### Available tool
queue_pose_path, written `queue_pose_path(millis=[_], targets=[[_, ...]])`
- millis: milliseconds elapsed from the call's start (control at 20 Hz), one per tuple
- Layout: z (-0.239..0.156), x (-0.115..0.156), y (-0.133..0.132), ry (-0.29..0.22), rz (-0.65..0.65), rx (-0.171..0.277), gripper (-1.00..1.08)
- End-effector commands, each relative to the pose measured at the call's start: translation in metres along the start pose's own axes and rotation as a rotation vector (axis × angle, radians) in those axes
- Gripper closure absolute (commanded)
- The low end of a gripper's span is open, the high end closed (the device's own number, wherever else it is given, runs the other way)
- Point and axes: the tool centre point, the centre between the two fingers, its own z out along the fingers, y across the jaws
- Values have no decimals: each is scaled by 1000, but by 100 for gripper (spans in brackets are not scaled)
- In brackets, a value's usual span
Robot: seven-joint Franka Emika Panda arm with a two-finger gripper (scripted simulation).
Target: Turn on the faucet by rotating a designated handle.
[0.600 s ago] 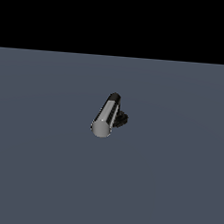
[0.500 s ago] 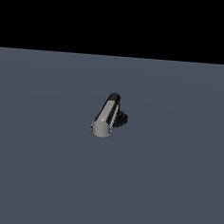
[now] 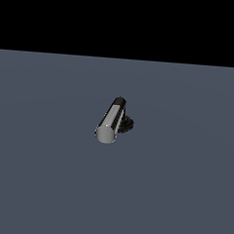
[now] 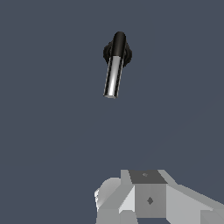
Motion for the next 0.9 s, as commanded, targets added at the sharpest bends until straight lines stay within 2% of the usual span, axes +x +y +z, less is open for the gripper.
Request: queue_pose_path(millis=[0,850], targets=[[12,4,-2,-2,2,1,108],[147,46,-29,-21,27,11,108]])
